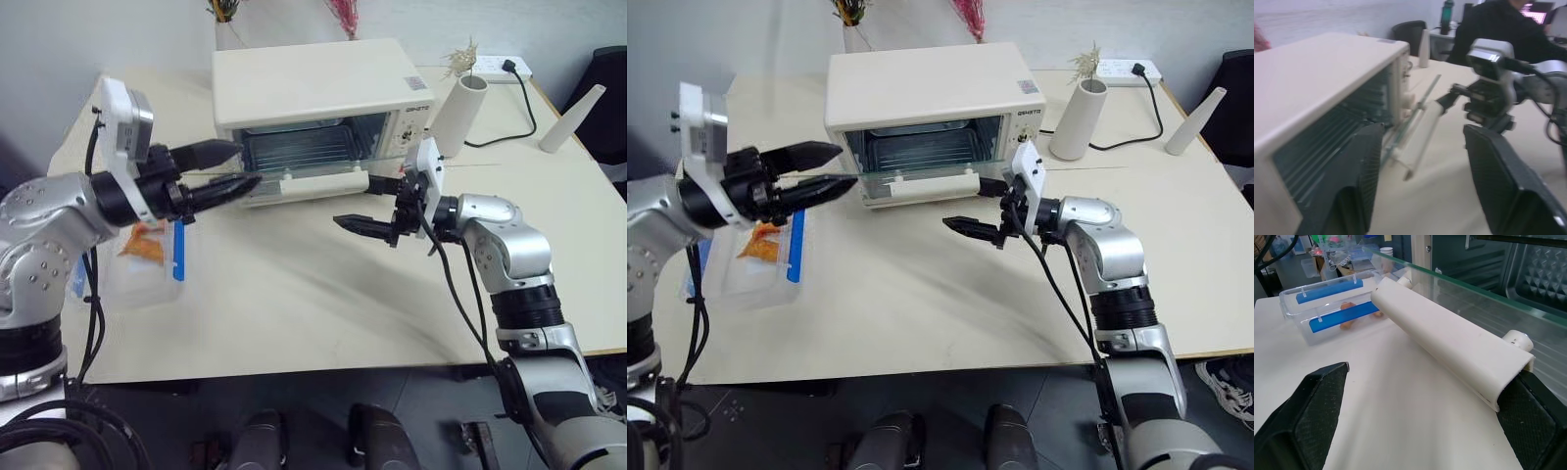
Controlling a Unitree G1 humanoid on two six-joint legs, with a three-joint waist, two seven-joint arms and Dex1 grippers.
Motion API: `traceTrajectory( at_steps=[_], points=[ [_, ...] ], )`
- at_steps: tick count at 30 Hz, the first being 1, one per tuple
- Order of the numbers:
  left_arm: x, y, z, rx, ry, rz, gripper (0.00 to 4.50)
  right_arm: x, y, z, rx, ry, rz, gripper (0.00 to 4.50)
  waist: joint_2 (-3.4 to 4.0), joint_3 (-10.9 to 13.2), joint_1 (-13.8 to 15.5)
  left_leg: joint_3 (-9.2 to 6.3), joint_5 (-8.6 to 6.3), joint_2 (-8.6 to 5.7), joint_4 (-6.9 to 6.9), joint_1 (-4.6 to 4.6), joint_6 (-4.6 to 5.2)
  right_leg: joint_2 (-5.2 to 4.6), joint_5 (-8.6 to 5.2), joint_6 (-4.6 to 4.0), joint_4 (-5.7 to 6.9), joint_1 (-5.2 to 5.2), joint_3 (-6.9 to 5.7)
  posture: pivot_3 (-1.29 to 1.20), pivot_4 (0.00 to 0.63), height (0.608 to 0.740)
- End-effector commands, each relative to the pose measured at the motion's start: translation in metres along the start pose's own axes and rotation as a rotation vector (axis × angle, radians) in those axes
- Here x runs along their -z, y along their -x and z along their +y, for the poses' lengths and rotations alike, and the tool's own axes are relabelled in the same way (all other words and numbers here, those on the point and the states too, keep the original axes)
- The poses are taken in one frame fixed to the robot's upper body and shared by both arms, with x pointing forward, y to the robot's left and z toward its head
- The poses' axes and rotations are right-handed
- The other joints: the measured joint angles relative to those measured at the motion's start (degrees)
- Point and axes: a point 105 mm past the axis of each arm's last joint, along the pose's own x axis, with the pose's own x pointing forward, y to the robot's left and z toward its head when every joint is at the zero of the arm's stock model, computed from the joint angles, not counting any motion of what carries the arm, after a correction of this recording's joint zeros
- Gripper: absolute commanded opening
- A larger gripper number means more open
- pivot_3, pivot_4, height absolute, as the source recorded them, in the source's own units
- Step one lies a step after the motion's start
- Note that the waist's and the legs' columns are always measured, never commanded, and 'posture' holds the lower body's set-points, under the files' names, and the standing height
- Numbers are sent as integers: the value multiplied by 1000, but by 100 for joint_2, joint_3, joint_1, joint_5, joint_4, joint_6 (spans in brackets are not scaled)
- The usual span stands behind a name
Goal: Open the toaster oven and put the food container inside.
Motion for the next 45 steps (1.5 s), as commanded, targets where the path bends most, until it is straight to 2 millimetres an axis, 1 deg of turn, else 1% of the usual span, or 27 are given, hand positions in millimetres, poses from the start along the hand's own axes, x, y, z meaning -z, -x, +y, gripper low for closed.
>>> traceTrajectory(
  at_steps=[1,5,6,10,14,17,21,25,28,30,32,35,37,41,43,45],
  points=[
    [-1,-8,25,-93,-149,43,1423,-14,-3,9,-26,32,-62,4500,0,0,2,1,0,0,0,0,0,0,0,0,0,0,1,0,150,740],
    [4,-20,38,-94,-218,74,231,-13,-4,11,-20,26,-68,4500,0,0,-7,12,0,1,-4,0,0,2,0,0,1,-8,7,0,150,740],
    [5,-23,41,-92,-232,82,23,-12,-4,11,-20,26,-67,4500,0,0,-7,13,0,2,-4,0,0,3,0,0,2,-10,7,0,150,740],
    [12,-32,38,-27,-237,106,23,-12,-4,12,-14,25,-70,4500,-1,0,-18,21,0,4,-5,-1,0,5,0,0,4,-15,12,0,150,740],
    [24,-36,29,56,-255,150,23,-13,-2,12,5,19,-77,4500,-1,0,-13,23,0,6,-6,-1,0,5,0,0,6,-17,14,0,150,740],
    [31,-38,26,82,-258,170,23,-12,1,12,20,17,-77,4500,-1,1,-4,23,0,5,-2,-2,1,5,0,0,8,-17,15,0,150,740],
    [46,-42,18,126,-264,207,23,-8,12,7,86,23,-50,4500,-1,1,-1,23,0,5,2,-2,1,4,0,0,11,-17,15,0,150,740],
    [49,-47,9,162,-241,193,23,7,49,-1,192,28,39,4500,-5,3,51,21,-3,3,10,-8,5,2,0,0,12,-17,14,0,150,740],
    [55,-48,-1,198,-233,205,23,11,77,4,230,26,93,4500,-5,3,95,23,-6,1,17,-11,11,-2,0,1,11,-16,15,0,150,740],
    [62,-47,-8,223,-233,225,23,8,91,11,236,25,114,4500,-6,3,106,26,-6,2,17,-10,11,-1,0,1,12,-16,17,0,150,740],
    [69,-45,-16,251,-242,253,23,3,101,21,224,16,124,4500,-5,3,102,28,-6,4,16,-7,11,-1,0,1,14,-16,19,0,150,740],
    [84,-42,-26,277,-261,321,23,-11,112,40,180,-8,112,4500,-6,3,103,32,-6,5,14,-2,12,0,0,1,14,-16,24,0,150,740],
    [95,-42,-31,272,-279,361,23,-23,113,49,163,-10,91,4500,-6,3,110,34,-7,6,14,1,12,0,0,0,15,-14,28,0,150,740],
    [116,-47,-38,243,-328,439,23,-44,111,58,158,-3,26,4500,-7,4,157,35,-7,5,18,2,14,0,0,0,15,-11,33,0,150,740],
    [122,-52,-38,208,-351,450,23,-52,108,61,154,3,-1,4500,-7,4,168,36,-9,4,19,2,16,-1,0,0,15,-11,37,0,150,740],
    [123,-56,-39,181,-337,440,23,-58,106,65,140,9,-9,4500,-11,6,183,35,-9,2,21,0,17,-4,0,1,15,-11,35,0,150,740]
  ],
)
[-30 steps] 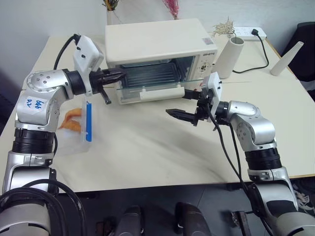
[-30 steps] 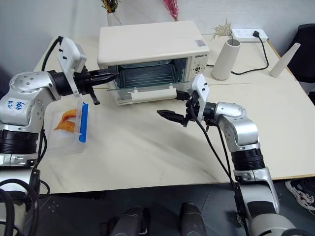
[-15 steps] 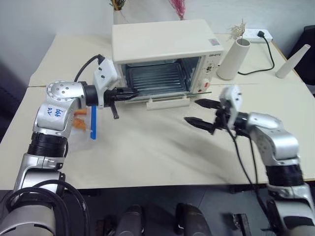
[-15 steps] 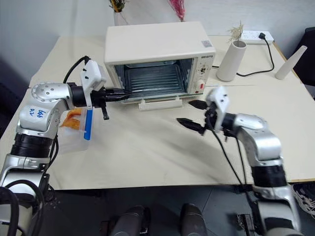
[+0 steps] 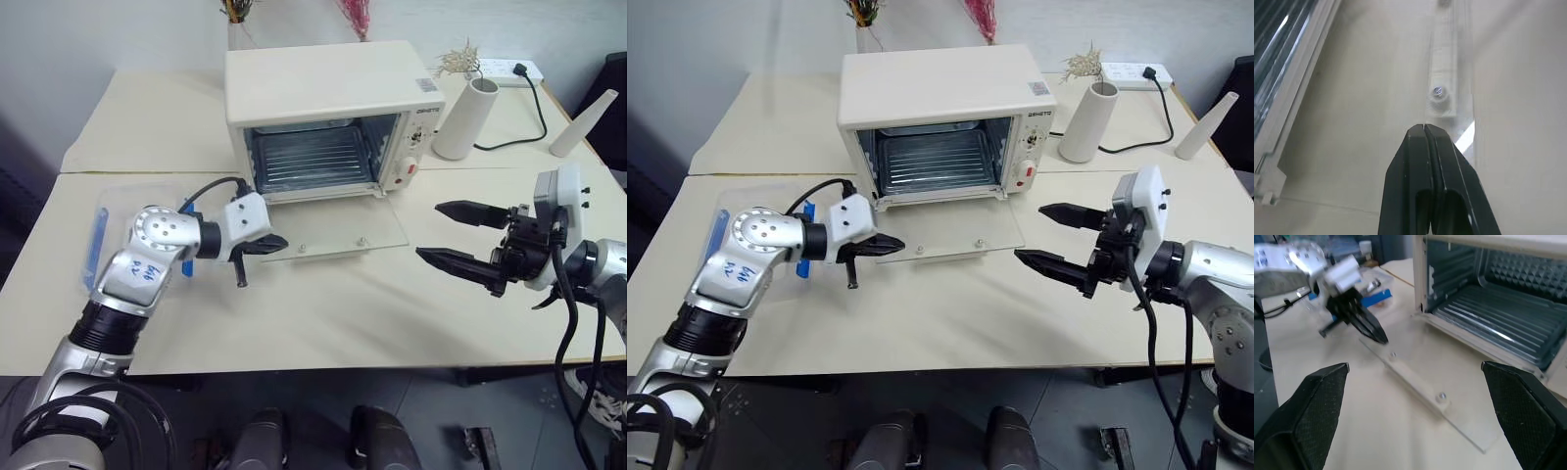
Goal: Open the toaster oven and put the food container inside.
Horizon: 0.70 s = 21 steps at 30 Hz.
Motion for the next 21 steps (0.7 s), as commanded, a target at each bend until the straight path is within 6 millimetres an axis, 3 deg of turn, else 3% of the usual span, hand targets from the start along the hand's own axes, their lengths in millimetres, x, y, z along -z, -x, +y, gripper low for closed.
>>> traceTrajectory(
  at_steps=[1,7,10,12,17,21],
  points=[
    [-11,-2,3,-62,-17,-27,23,-20,1,11,-27,56,-37,4500,-2,1,5,0,0,0,0,0,1,0,0,0,0,0,0,0,150,740],
    [-14,5,-2,-94,40,-53,23,-33,-2,12,-58,75,-48,4500,-3,1,-26,1,-1,2,-1,2,2,-1,0,0,0,0,-1,0,150,740],
    [-27,26,2,-147,95,-115,23,-37,-5,11,-77,77,-53,4500,-5,2,-37,2,-1,6,-1,3,2,0,0,0,1,-1,1,0,150,740],
    [-43,52,7,-222,181,-183,23,-34,-7,10,-98,75,-36,4500,-7,4,-31,0,-1,9,-1,2,2,0,0,0,1,-1,0,0,150,740],
    [-56,104,4,-401,409,-263,1238,-28,-11,6,-143,57,-13,4500,-9,5,-28,-20,-1,18,-1,3,2,-7,0,0,1,3,2,0,150,740],
    [-49,130,-4,-603,626,-321,2381,-20,-16,2,-183,60,19,4500,-14,5,-7,-53,-1,14,7,3,2,-8,2,4,0,14,-5,0,150,740]
  ],
)
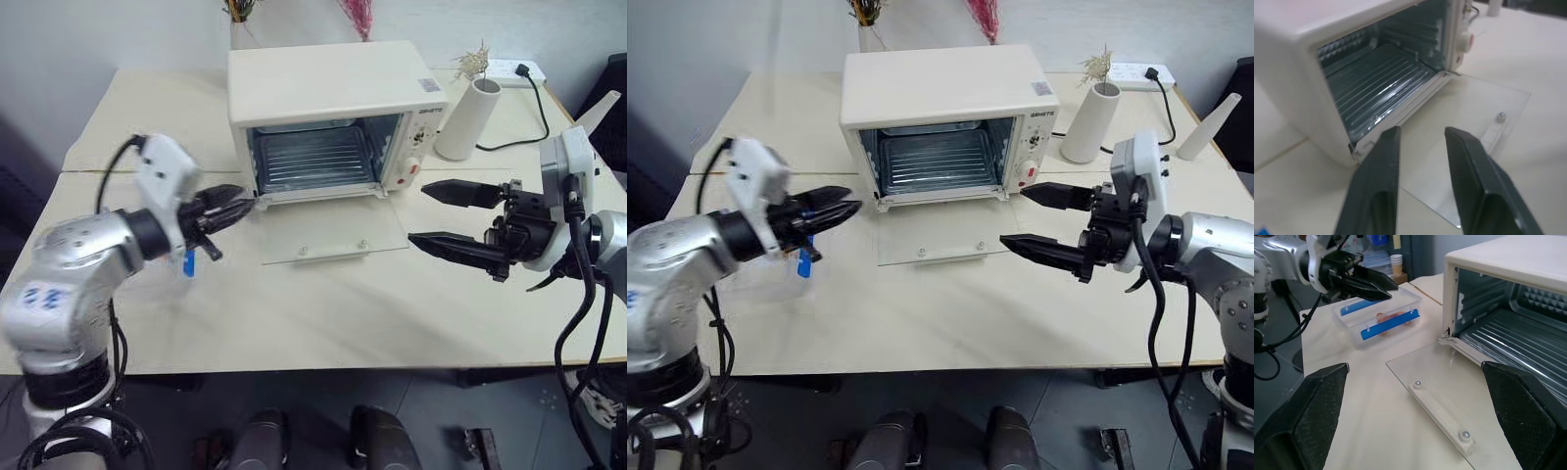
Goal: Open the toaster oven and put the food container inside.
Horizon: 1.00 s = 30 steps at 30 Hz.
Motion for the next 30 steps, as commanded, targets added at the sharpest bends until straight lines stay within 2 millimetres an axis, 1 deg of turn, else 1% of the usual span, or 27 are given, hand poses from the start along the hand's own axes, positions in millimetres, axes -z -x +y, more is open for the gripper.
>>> traceTrajectory(
  at_steps=[1,2,3,5,6,7,10,12,13,14,16,19,22,27,30],
  points=[
    [2,29,2,-210,137,-61,2651,-2,-1,-1,-44,48,21,4500,-4,-1,-1,-3,0,-3,1,1,0,0,0,1,-3,5,-3,0,150,740],
    [5,34,1,-251,157,-74,2978,0,-2,-2,-54,49,26,4500,-7,0,-7,-9,0,-5,1,1,0,0,1,1,-5,6,-2,0,150,740],
    [7,38,1,-280,158,-80,3211,0,-2,-3,-60,50,28,4500,-8,0,-8,-12,0,-5,1,1,0,1,1,2,-6,6,-1,0,150,740],
    [16,55,18,-461,233,-111,3811,0,-4,-6,-84,31,27,4500,-8,0,-9,-15,1,-6,0,2,-2,3,1,1,-5,6,-3,0,150,740],
    [23,68,31,-591,284,-125,4128,1,-5,-7,-103,27,29,4500,-8,0,-9,-15,1,-4,-1,5,-3,3,1,1,-2,6,0,0,150,740],
    [28,78,40,-680,316,-130,4405,1,-6,-8,-114,27,30,4500,-8,0,-9,-17,2,-5,0,6,-4,3,1,1,-4,7,-2,0,150,740],
    [43,113,59,-933,394,-138,4461,2,-11,-11,-126,51,28,4500,-10,-2,-21,-16,1,-5,-1,7,-6,5,0,0,-4,7,0,0,150,740],
    [64,126,60,-1051,495,-118,4461,1,-14,-13,-133,68,20,4500,-12,-3,-13,-17,1,-5,-1,7,-6,4,0,0,-5,7,0,0,150,740],
    [74,126,58,-1079,550,-106,4461,1,-15,-12,-141,74,17,4500,-13,-3,3,-17,1,-4,-1,7,-6,2,0,0,-6,8,1,0,150,740],
    [82,122,54,-1087,606,-98,4461,1,-16,-12,-147,80,15,4500,-18,-4,24,-19,0,-2,-1,7,-5,-5,1,0,-6,11,0,0,150,740],
    [91,113,46,-1084,679,-91,4461,2,-18,-12,-152,87,15,4500,-45,-2,59,-29,0,-3,4,5,-5,-6,1,1,-8,16,1,0,150,740],
    [92,98,37,-1049,716,-80,4461,1,-17,-11,-150,82,8,4500,-62,-7,87,-34,-1,-2,7,2,-6,-5,1,1,-7,16,2,0,150,740],
    [94,91,31,-1043,745,-68,4461,2,-16,-7,-146,78,11,4500,-62,-7,83,-32,-2,-2,7,3,-9,-4,1,1,-7,14,4,0,150,740],
    [109,81,22,-1086,862,-15,4461,2,-12,-1,-117,73,2,4500,-66,-5,94,-26,-3,-9,3,1,-9,0,1,1,-13,13,3,0,150,740],
    [120,77,26,-1119,939,20,4461,0,-10,1,-98,65,-9,4500,-66,-5,100,-22,-3,-14,3,4,-10,4,2,0,-17,15,5,0,150,740]
  ],
)
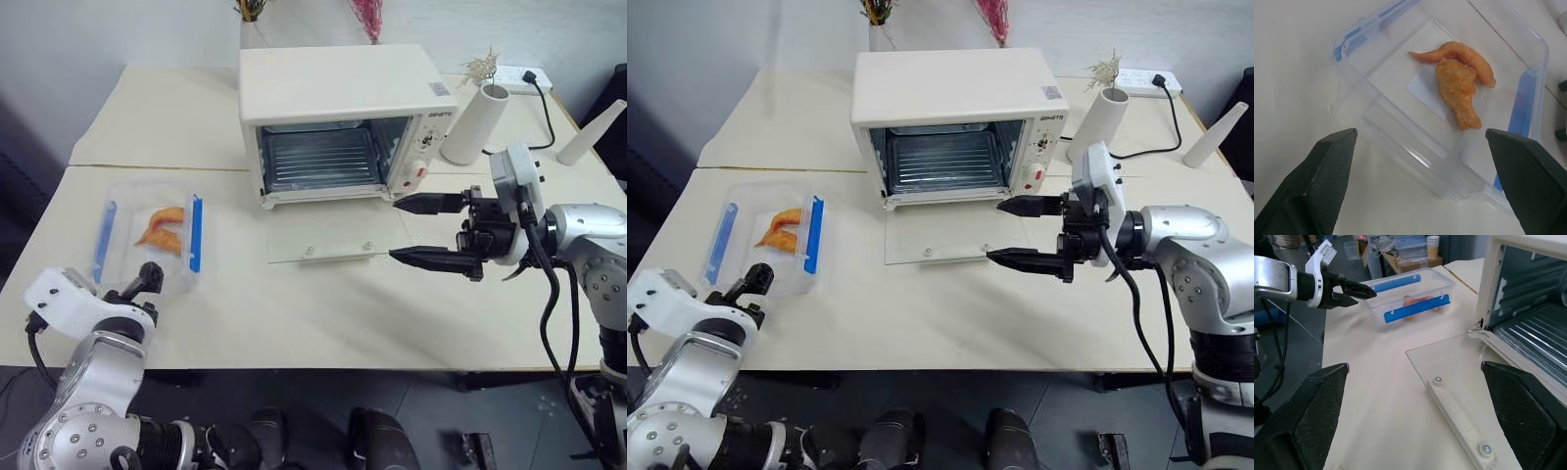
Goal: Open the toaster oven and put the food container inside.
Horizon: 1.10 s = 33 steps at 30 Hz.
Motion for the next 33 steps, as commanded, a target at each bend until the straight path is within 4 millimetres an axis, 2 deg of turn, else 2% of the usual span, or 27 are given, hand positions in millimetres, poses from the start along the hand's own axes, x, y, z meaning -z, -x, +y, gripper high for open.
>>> traceTrajectory(
  at_steps=[1,9,13,20,25,29,33],
  points=[
    [8,-9,1,-39,58,52,4461,-14,5,7,20,41,-36,4500,0,0,-1,3,-1,0,0,1,-2,1,0,-1,0,-1,2,0,150,740],
    [0,-44,7,-76,82,148,4461,-17,8,11,60,39,-53,4500,0,0,25,4,-1,-4,-2,2,-2,4,-1,-3,0,-2,1,0,150,740],
    [-11,-53,13,-120,90,155,3628,-18,10,10,74,40,-55,4500,0,0,25,4,0,-3,-3,4,-4,5,-1,-3,4,-3,1,0,150,740],
    [-33,-61,28,-154,26,138,1476,-20,10,9,81,43,-56,4500,1,-1,9,6,-2,1,-7,6,-9,8,-2,-3,8,-9,4,0,150,740],
    [-52,-69,31,-97,-121,164,453,-21,11,8,85,39,-57,4500,1,-1,-43,9,0,3,-9,14,-15,11,-3,-6,19,-11,11,0,150,740],
    [-67,-74,28,-28,-286,219,453,-22,12,6,92,32,-63,4500,1,-1,-158,14,-2,9,-18,16,-24,18,-8,-14,25,-21,16,0,150,740],
    [-76,-75,3,121,-448,297,453,-21,14,5,104,22,-63,4500,0,0,-162,19,-7,20,-21,12,-32,29,-12,-22,25,-32,17,0,150,740]
  ],
)
